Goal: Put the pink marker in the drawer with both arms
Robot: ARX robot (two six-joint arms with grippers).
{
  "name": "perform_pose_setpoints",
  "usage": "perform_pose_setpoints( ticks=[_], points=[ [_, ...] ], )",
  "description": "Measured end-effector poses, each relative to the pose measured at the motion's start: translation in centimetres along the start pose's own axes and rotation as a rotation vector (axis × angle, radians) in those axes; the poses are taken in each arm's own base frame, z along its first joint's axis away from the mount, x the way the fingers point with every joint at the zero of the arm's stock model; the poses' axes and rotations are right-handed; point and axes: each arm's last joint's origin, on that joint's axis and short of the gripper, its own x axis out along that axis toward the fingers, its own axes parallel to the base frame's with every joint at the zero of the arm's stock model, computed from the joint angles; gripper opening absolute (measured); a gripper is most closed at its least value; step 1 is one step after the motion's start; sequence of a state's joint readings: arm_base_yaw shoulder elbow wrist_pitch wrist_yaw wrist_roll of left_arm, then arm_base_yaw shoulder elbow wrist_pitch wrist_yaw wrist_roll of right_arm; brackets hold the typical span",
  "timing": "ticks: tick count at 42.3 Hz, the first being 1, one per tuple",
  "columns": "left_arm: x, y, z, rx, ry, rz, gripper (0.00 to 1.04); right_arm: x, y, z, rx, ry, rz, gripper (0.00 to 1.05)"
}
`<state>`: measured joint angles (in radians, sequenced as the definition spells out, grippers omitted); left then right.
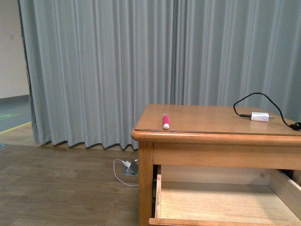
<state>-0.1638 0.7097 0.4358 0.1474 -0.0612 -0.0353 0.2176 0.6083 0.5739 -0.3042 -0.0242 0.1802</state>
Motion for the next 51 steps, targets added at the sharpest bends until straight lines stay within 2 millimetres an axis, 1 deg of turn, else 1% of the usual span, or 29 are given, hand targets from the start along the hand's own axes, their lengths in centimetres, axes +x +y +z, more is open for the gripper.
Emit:
perform_pose_setpoints(
  ticks=[5, 6, 7, 12, 17, 19, 22, 28, 30, 36, 38, 44, 51],
  points=[
    [4.0, -0.5, 2.7, 0.045, -0.026, 0.015, 0.99, 0.0, 0.0, 0.0, 0.0, 0.0, 0.0, 0.96],
    [5.7, -1.0, 3.4, 0.073, -0.026, 0.019, 0.99, 0.0, 0.0, 0.0, 0.0, 0.0, 0.0, 0.96],
    [6.5, -1.3, 3.7, 0.084, -0.019, 0.016, 0.99, 0.0, 0.0, 0.0, 0.0, 0.0, 0.0, 0.96],
    [12.5, -4.3, 5.1, 0.146, 0.026, -0.023, 0.99, 0.0, 0.0, 0.0, 0.0, 0.0, 0.0, 0.96],
    [18.2, -7.3, 6.2, 0.181, 0.062, -0.026, 0.99, 0.0, 0.0, 0.0, 0.0, 0.0, 0.0, 0.96],
    [19.6, -8.0, 6.5, 0.185, 0.073, -0.031, 0.99, 0.0, 0.0, 0.0, 0.0, 0.0, 0.0, 0.96],
    [22.7, -9.4, 6.8, 0.189, 0.108, -0.036, 0.99, 0.0, 0.0, 0.0, 0.0, 0.0, 0.0, 0.96],
    [26.5, -11.3, 6.8, 0.169, 0.157, -0.055, 0.99, 0.0, 0.0, 0.0, 0.0, 0.0, 0.0, 0.96],
    [28.3, -12.2, 6.7, 0.159, 0.17, -0.077, 0.99, 0.0, 0.0, 0.0, 0.0, 0.0, 0.0, 0.96],
    [31.1, -13.9, 6.0, 0.162, 0.194, -0.089, 0.99, 0.0, 0.0, 0.0, 0.0, 0.0, 0.0, 0.96],
    [32.4, -14.8, 5.6, 0.164, 0.21, -0.096, 0.99, 0.0, 0.0, 0.0, 0.0, 0.0, 0.0, 0.96],
    [34.9, -16.7, 4.6, 0.17, 0.249, -0.096, 0.99, 0.0, 0.0, 0.0, 0.0, 0.0, 0.0, 0.96],
    [36.1, -17.7, 4.7, 0.166, 0.269, -0.088, 0.99, 0.0, 0.0, 0.0, 0.0, 0.0, 0.0, 0.96]
  ],
)
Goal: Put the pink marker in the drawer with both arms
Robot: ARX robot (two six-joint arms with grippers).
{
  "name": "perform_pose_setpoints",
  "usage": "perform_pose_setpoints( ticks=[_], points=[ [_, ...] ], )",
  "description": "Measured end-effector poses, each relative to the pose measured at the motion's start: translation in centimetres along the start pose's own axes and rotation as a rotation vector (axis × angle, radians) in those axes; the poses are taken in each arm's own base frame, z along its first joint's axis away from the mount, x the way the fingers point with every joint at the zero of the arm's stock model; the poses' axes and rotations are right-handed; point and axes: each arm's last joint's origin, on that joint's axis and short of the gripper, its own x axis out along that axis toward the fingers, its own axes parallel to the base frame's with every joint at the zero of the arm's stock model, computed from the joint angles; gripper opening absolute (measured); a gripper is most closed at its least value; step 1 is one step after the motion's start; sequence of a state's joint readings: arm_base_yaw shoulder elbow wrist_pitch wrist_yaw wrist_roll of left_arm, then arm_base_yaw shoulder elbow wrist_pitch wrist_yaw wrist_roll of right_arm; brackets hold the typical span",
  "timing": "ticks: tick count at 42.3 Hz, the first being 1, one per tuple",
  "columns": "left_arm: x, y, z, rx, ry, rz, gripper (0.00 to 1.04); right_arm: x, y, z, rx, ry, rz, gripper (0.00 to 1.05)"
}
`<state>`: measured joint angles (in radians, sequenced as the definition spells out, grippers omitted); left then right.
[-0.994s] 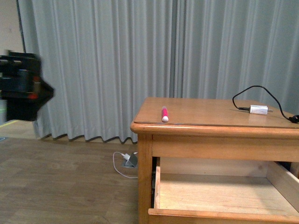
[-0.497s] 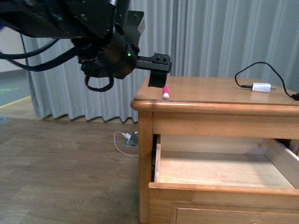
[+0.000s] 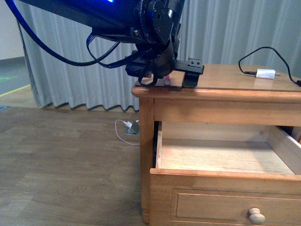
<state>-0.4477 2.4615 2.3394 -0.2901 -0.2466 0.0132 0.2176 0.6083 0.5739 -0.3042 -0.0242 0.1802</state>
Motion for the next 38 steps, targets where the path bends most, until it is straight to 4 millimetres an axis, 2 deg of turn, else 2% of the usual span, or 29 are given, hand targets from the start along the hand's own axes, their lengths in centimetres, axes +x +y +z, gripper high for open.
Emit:
perform_pose_setpoints(
  ticks=[6, 12, 17, 29, 34, 38],
  points=[
    [0.2, -0.3, 0.3, 0.009, 0.022, 0.006, 0.98, 0.0, 0.0, 0.0, 0.0, 0.0, 0.0, 0.96],
    [0.1, -0.4, 0.4, 0.023, 0.044, 0.008, 0.71, 0.0, 0.0, 0.0, 0.0, 0.0, 0.0, 0.96],
    [0.1, -0.5, 0.4, 0.027, 0.046, 0.007, 0.53, 0.0, 0.0, 0.0, 0.0, 0.0, 0.0, 0.96],
    [-0.1, -0.2, 0.0, 0.029, 0.042, -0.006, 0.18, 0.0, 0.0, 0.0, 0.0, 0.0, 0.0, 0.96],
    [-1.1, 0.4, -0.2, 0.05, 0.003, -0.101, 0.15, 0.0, 0.0, 0.0, 0.0, 0.0, 0.0, 0.96],
    [-2.9, 1.1, -0.5, 0.087, -0.052, -0.236, 0.15, 0.0, 0.0, 0.0, 0.0, 0.0, 0.0, 0.96]
  ],
)
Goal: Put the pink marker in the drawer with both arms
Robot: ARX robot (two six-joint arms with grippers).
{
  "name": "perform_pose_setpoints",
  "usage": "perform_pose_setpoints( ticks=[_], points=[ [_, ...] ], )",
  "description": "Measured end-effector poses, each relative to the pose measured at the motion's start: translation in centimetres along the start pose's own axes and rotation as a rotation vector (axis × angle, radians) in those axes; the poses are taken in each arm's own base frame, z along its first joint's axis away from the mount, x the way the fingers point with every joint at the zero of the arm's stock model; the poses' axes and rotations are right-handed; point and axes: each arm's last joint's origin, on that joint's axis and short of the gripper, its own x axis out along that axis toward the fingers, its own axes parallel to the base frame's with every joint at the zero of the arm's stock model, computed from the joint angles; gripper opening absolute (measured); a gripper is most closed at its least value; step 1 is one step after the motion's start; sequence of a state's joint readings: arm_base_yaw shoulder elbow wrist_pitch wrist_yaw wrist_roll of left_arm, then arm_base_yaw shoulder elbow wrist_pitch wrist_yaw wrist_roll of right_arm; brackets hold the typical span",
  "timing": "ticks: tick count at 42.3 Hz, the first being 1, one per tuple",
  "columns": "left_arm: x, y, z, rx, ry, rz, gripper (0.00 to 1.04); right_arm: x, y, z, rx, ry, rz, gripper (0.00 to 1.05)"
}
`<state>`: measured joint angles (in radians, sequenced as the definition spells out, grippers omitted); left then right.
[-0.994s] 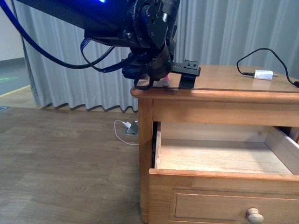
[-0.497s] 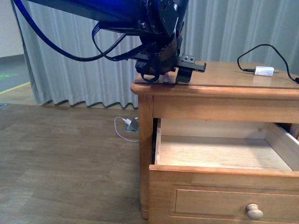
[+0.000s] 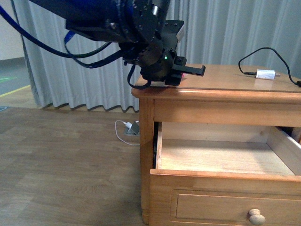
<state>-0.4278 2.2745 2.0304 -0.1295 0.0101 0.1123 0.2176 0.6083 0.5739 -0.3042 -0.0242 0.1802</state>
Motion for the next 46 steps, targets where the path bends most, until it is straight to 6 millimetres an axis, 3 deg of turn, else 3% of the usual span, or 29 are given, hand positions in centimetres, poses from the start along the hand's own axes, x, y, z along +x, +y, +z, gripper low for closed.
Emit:
perform_pose_setpoints(
  ticks=[5, 9, 12, 15, 20, 31, 39, 46],
  points=[
    [-5.0, 0.2, 0.7, 0.114, -0.093, -0.178, 0.15, 0.0, 0.0, 0.0, 0.0, 0.0, 0.0, 0.96],
    [-9.4, 0.0, 1.2, 0.316, -0.168, -0.237, 0.14, 0.0, 0.0, 0.0, 0.0, 0.0, 0.0, 0.96],
    [-11.0, -0.4, 0.5, 0.447, -0.185, -0.28, 0.14, 0.0, 0.0, 0.0, 0.0, 0.0, 0.0, 0.96],
    [-10.5, -0.9, -0.7, 0.489, -0.169, -0.276, 0.14, 0.0, 0.0, 0.0, 0.0, 0.0, 0.0, 0.96],
    [-7.5, -2.3, -4.0, 0.509, -0.076, -0.305, 0.14, 0.0, 0.0, 0.0, 0.0, 0.0, 0.0, 0.96],
    [-3.0, -4.7, -9.0, 0.528, 0.031, -0.312, 0.14, 0.0, 0.0, 0.0, 0.0, 0.0, 0.0, 0.96],
    [-0.7, -6.0, -11.2, 0.531, 0.061, -0.312, 0.14, 0.0, 0.0, 0.0, 0.0, 0.0, 0.0, 0.96],
    [0.4, -6.4, -11.2, 0.514, 0.058, -0.279, 0.14, 0.0, 0.0, 0.0, 0.0, 0.0, 0.0, 0.96]
  ],
)
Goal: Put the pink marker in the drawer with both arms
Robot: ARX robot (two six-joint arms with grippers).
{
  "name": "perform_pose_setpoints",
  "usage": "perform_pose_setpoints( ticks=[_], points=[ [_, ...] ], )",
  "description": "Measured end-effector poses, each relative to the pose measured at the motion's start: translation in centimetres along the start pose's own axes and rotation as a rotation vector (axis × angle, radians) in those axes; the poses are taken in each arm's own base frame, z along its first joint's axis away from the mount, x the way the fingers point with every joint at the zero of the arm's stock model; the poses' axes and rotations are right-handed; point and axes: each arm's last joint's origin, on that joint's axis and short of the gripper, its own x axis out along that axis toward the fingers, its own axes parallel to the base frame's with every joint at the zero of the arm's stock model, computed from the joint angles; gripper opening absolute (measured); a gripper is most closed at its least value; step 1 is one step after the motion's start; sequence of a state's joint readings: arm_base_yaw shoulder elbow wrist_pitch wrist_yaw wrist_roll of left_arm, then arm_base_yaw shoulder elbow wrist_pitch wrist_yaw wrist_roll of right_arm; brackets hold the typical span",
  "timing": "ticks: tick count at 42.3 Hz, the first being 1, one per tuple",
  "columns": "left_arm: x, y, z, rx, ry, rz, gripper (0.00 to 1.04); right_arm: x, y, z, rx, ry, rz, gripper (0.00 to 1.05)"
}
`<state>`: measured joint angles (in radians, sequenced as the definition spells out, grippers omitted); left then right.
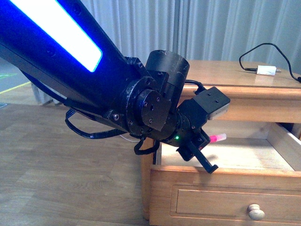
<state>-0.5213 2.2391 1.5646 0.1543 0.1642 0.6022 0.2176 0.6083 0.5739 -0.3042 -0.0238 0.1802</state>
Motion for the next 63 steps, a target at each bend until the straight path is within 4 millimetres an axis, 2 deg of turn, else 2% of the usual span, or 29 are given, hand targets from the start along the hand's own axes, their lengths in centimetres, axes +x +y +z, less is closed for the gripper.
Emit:
perform_pose_setpoints(
  ticks=[2, 8, 12, 16, 18, 21, 22, 26, 31, 35, 40, 43, 47, 52, 57, 58, 61, 63],
  points=[
    [0.0, 0.1, 0.1, -0.001, 0.002, 0.008, 0.17, 0.0, 0.0, 0.0, 0.0, 0.0, 0.0, 0.96],
    [-0.1, 0.3, 0.3, -0.005, -0.013, 0.044, 0.42, 0.0, 0.0, 0.0, 0.0, 0.0, 0.0, 0.96],
    [-1.1, 0.6, 0.9, -0.046, -0.026, 0.087, 0.6, 0.0, 0.0, 0.0, 0.0, 0.0, 0.0, 0.96],
    [-3.9, 1.6, 2.5, -0.131, -0.07, 0.13, 0.78, 0.0, 0.0, 0.0, 0.0, 0.0, 0.0, 0.96],
    [-6.0, 2.5, 3.6, -0.182, -0.089, 0.173, 0.87, 0.0, 0.0, 0.0, 0.0, 0.0, 0.0, 0.96],
    [-10.2, 4.1, 5.0, -0.258, -0.126, 0.267, 1.0, 0.0, 0.0, 0.0, 0.0, 0.0, 0.0, 0.96],
    [-11.9, 4.7, 5.3, -0.261, -0.15, 0.308, 1.0, 0.0, 0.0, 0.0, 0.0, 0.0, 0.0, 0.96],
    [-16.6, 5.7, 5.5, -0.255, -0.217, 0.435, 0.98, 0.0, 0.0, 0.0, 0.0, 0.0, 0.0, 0.96],
    [-22.2, 5.8, 4.5, -0.29, -0.262, 0.514, 0.99, 0.0, 0.0, 0.0, 0.0, 0.0, 0.0, 0.96],
    [-26.4, 5.2, 3.4, -0.331, -0.285, 0.552, 0.99, 0.0, 0.0, 0.0, 0.0, 0.0, 0.0, 0.96],
    [-33.6, 3.4, 0.5, -0.428, -0.297, 0.607, 0.99, 0.0, 0.0, 0.0, 0.0, 0.0, 0.0, 0.96],
    [-36.5, 2.2, -1.4, -0.492, -0.289, 0.632, 0.99, 0.0, 0.0, 0.0, 0.0, 0.0, 0.0, 0.96],
    [-38.4, 0.4, -4.2, -0.587, -0.257, 0.659, 0.99, 0.0, 0.0, 0.0, 0.0, 0.0, 0.0, 0.96],
    [-38.7, -2.2, -8.1, -0.724, -0.2, 0.689, 0.99, 0.0, 0.0, 0.0, 0.0, 0.0, 0.0, 0.96],
    [-38.5, -2.4, -8.6, -0.759, -0.195, 0.688, 0.99, 0.0, 0.0, 0.0, 0.0, 0.0, 0.0, 0.96],
    [-38.5, -2.4, -8.6, -0.748, -0.203, 0.703, 0.97, 0.0, 0.0, 0.0, 0.0, 0.0, 0.0, 0.96],
    [-38.2, -3.2, -8.8, -0.692, -0.281, 0.814, 0.83, 0.0, 0.0, 0.0, 0.0, 0.0, 0.0, 0.96],
    [-37.8, -4.1, -9.2, -0.674, -0.312, 0.823, 0.72, 0.0, 0.0, 0.0, 0.0, 0.0, 0.0, 0.96]
  ],
)
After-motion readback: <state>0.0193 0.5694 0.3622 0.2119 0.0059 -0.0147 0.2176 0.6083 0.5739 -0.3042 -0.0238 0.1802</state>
